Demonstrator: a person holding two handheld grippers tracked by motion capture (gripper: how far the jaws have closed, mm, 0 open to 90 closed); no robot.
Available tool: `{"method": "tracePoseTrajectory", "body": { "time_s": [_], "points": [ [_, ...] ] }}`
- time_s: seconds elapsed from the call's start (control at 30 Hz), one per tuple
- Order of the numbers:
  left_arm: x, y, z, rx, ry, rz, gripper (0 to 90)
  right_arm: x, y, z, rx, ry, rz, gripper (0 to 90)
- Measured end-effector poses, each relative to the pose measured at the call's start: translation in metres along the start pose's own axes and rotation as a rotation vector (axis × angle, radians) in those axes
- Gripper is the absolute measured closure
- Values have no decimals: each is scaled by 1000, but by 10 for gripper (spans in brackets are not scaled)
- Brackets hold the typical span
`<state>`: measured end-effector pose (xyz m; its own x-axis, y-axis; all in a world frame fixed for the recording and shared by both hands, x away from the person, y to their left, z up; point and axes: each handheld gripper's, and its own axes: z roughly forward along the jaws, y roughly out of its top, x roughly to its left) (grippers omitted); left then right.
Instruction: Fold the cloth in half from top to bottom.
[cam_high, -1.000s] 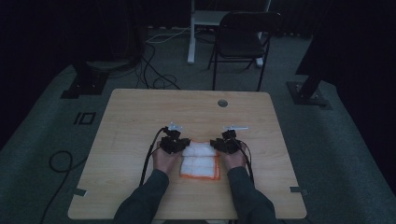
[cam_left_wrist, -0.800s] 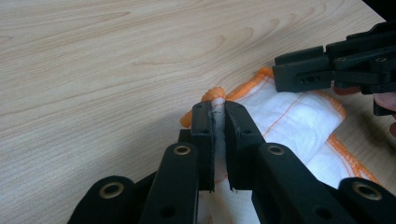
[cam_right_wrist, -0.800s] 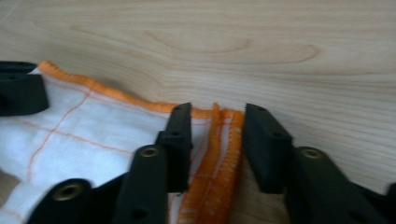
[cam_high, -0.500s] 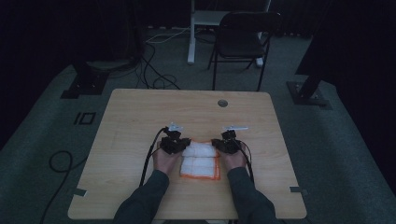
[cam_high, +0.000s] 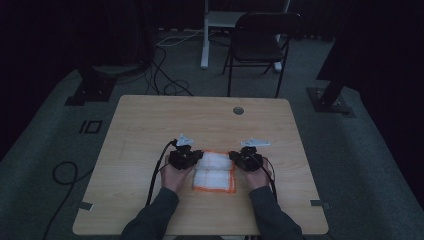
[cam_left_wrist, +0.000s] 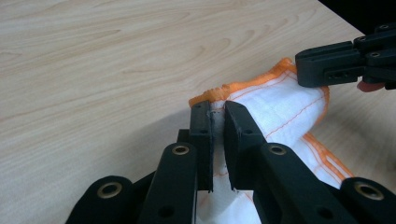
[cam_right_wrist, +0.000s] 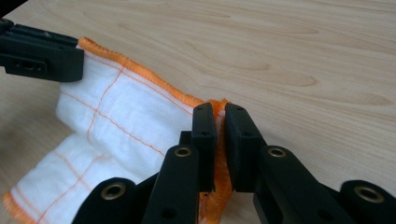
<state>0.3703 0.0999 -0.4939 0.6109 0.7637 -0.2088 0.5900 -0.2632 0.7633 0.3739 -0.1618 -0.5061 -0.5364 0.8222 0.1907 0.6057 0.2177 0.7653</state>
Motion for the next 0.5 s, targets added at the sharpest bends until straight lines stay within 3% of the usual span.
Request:
{"method": "tracePoseTrajectory", "body": {
  "time_s": [0.33, 0.5],
  "points": [
    [-7, -20, -15, -9, -14, 20, 827, 8, -21, -14, -17, 31, -33, 831],
    [-11, -33, -19, 22, -21, 37, 819, 10, -32, -16, -6, 42, -49, 831]
  ]
}}
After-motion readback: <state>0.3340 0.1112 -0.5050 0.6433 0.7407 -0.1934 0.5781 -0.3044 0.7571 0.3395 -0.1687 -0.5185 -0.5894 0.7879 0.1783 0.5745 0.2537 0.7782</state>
